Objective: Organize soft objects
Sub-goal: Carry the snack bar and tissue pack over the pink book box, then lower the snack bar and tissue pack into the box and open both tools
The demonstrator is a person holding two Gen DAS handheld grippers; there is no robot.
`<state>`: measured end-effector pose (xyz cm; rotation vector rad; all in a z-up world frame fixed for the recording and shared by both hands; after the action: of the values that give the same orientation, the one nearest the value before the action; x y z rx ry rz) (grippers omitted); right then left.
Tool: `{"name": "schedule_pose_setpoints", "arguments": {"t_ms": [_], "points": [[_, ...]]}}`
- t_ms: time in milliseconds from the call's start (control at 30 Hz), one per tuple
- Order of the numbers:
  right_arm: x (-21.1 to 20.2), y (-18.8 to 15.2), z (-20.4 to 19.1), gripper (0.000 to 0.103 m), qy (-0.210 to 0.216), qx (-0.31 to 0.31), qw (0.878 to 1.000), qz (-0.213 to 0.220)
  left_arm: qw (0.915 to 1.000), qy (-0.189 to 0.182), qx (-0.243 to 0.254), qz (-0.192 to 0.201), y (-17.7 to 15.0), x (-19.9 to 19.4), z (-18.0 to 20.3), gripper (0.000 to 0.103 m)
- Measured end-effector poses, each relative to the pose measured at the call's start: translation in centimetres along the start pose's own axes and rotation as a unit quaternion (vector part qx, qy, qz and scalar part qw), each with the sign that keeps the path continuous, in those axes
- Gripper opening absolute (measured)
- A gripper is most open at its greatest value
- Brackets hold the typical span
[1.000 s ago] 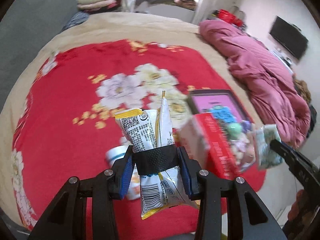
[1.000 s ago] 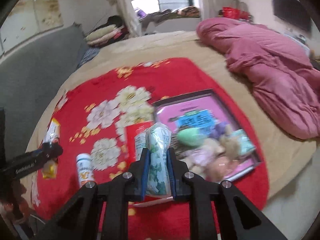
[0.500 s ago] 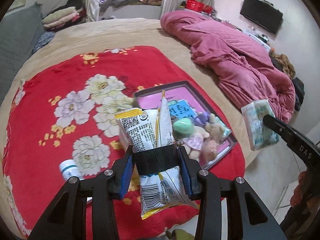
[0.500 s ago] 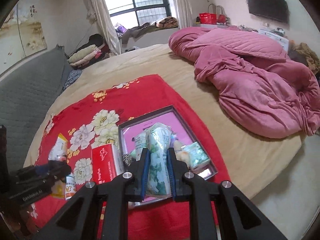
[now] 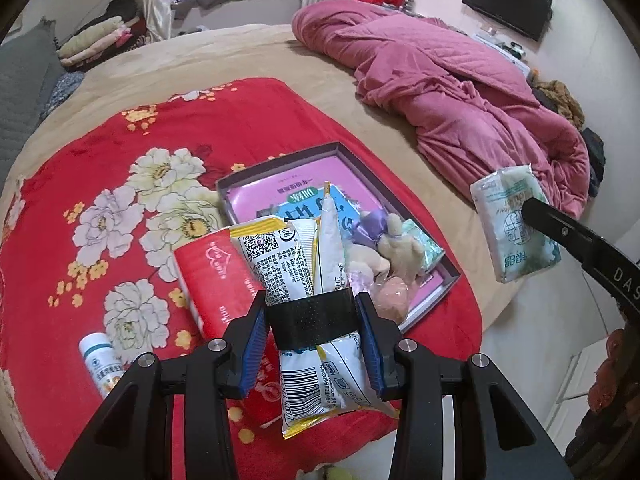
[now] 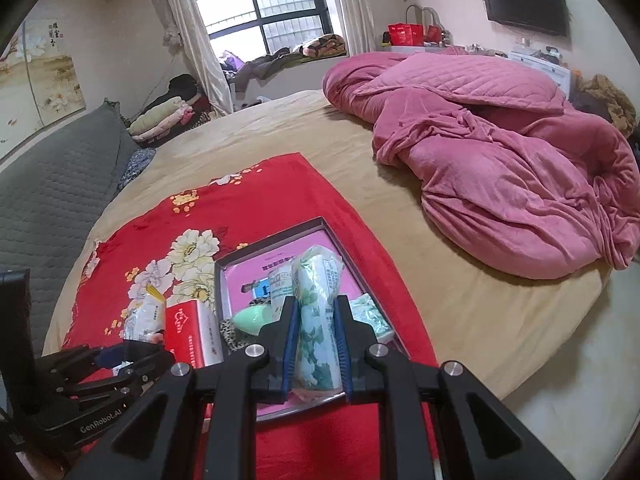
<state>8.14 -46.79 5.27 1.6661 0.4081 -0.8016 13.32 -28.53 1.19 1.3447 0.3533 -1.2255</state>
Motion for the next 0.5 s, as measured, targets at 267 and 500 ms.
{"name": "schedule_pose_setpoints", "arguments": {"t_ms": [267, 500], "points": [[2.3, -0.6, 1.8, 0.018, -0.004, 0.013, 1.000, -0.019, 0.9995, -0.008, 0.001, -0.029, -0.4, 3.7, 0.7, 0.044], [5.7, -2.2, 3.5, 0.018, -0.010, 0.035, 0.998, -0.053, 0.9979, -0.013, 0.004, -0.063, -1.3, 7.6, 1.3, 0.044]]}}
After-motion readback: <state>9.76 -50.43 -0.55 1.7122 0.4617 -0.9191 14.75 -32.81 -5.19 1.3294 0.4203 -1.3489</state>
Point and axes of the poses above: each gripper's, at about its wrist camera, not at the fingertips, and x roughly the way its jaws point, z to its right, y to its top, the point moved 2 cm from there along x, roughly the way its jaws point, and after that the axes turned 9 degrees about -y, right-handed, at the moved point
